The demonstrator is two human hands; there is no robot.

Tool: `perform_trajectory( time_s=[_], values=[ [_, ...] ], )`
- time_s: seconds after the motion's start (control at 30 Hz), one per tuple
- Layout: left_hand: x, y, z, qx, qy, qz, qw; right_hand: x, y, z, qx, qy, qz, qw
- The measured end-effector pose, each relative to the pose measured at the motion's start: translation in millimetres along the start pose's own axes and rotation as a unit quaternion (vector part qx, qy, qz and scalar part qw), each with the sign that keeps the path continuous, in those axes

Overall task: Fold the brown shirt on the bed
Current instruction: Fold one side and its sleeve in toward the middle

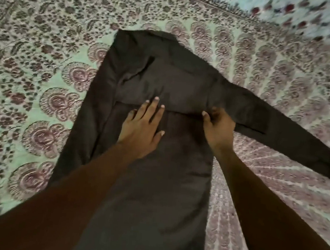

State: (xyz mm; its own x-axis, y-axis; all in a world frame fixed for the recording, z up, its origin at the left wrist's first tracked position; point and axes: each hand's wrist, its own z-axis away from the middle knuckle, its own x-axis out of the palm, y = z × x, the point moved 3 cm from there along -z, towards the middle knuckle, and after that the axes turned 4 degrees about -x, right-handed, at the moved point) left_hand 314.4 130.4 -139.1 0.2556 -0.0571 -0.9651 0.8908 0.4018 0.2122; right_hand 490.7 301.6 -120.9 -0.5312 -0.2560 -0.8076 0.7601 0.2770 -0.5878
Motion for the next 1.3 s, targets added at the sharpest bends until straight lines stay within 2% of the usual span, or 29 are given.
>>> perform_trajectory(
  time_s=[0.13,0.27,0.4,0.5,0.67,0.73,0.8,0.87,0.93,1.0,1.03,1.1,1.13,1.17,1.2,1.27,1.3],
  values=[
    [7.1,38.1,-52.7,-0.001,-0.037,-0.006,0.999,-39.5,62.2,-22.5,0.115,0.066,0.031,0.991],
    [30.7,56.7,-72.8,-0.031,-0.093,-0.008,0.995,-73.0,102.6,-38.0,0.256,0.109,0.12,0.953],
    [36.6,57.4,-71.7,-0.053,-0.066,0.02,0.996,-88.5,142.0,-60.3,0.334,0.082,0.061,0.937],
    [29.7,58.0,-78.1,-0.056,-0.09,0.027,0.994,-91.6,166.8,-80.1,0.323,0.062,-0.015,0.944],
    [20.1,61.5,-82.3,-0.052,-0.108,-0.012,0.993,-94.9,162.3,-87.3,0.32,0.114,-0.169,0.925],
    [16.2,61.7,-85.6,-0.051,-0.117,-0.036,0.991,-93.8,147.1,-79.8,0.289,0.118,-0.241,0.919],
    [10.3,63.1,-90.0,-0.043,-0.13,-0.046,0.989,-90.4,121.8,-62.1,0.229,0.08,-0.306,0.921],
    [4.0,64.0,-92.4,-0.045,-0.125,0.0,0.991,-86.7,88.6,-37.2,0.15,0.031,-0.379,0.913],
    [-9.6,63.0,-89.9,-0.069,-0.061,0.143,0.985,-81.1,55.5,-10.8,0.075,-0.028,-0.442,0.893],
    [-26.5,56.5,-78.6,-0.133,-0.001,0.333,0.934,-71.5,24.3,14.6,0.03,-0.105,-0.473,0.874],
    [-38.0,53.5,-69.1,-0.175,0.004,0.432,0.884,-64.6,10.8,25.7,0.013,-0.142,-0.48,0.866],
    [-57.7,50.3,-48.0,-0.253,-0.048,0.629,0.733,-53.4,-18.7,48.3,-0.012,-0.214,-0.493,0.843],
    [-66.4,47.2,-34.9,-0.263,-0.087,0.687,0.672,-48.2,-33.4,59.9,-0.023,-0.249,-0.488,0.836],
    [-72.6,39.6,-22.3,-0.254,-0.116,0.714,0.642,-43.6,-48.5,71.1,-0.038,-0.284,-0.468,0.836],
    [-76.5,31.8,-9.5,-0.243,-0.135,0.727,0.627,-39.3,-62.0,82.2,-0.058,-0.322,-0.443,0.835],
    [-76.6,9.7,14.2,-0.248,-0.12,0.736,0.619,-32.4,-84.1,103.0,-0.09,-0.397,-0.391,0.825],
    [-77.7,-4.3,26.9,-0.255,-0.087,0.728,0.631,-29.0,-92.8,112.6,-0.101,-0.421,-0.371,0.822]
  ],
)
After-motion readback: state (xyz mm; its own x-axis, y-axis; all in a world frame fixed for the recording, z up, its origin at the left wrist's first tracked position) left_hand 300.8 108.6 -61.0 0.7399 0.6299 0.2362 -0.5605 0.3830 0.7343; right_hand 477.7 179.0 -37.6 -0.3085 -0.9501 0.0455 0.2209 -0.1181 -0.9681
